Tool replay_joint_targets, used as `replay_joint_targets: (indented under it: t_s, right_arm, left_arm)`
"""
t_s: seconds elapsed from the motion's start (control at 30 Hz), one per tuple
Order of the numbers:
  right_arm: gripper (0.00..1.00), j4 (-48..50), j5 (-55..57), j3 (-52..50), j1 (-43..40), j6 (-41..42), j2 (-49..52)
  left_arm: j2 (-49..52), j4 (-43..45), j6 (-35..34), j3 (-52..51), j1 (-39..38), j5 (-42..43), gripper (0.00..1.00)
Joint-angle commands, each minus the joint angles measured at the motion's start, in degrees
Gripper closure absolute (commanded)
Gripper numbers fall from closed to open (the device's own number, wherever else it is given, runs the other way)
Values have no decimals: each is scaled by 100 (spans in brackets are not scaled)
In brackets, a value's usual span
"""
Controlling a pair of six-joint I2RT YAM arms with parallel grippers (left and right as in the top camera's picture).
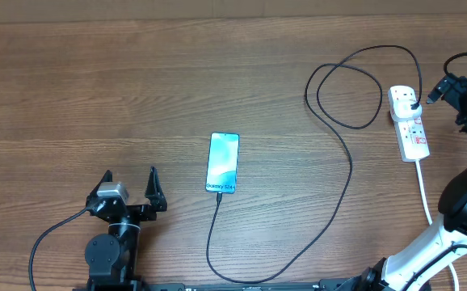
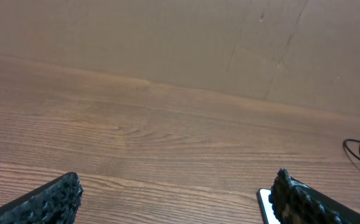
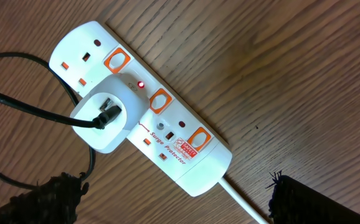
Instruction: Plug charger to phone and switch on socket
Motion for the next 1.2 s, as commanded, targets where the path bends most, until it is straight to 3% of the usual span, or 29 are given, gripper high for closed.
replay_joint_targets:
  t_s: [0.0, 0.63, 1.17]
  right_arm:
    - [0, 7, -7, 111, 0, -11, -131]
    - [0, 7, -7, 111, 168, -11, -295]
    - [0, 4, -7, 111, 1403, -11, -2094]
  left_arm:
    - [-63, -11, 127, -20, 31, -76, 1]
    - [-63, -9, 127, -20, 31, -76, 0]
    - [-61, -9, 127, -20, 31, -76, 0]
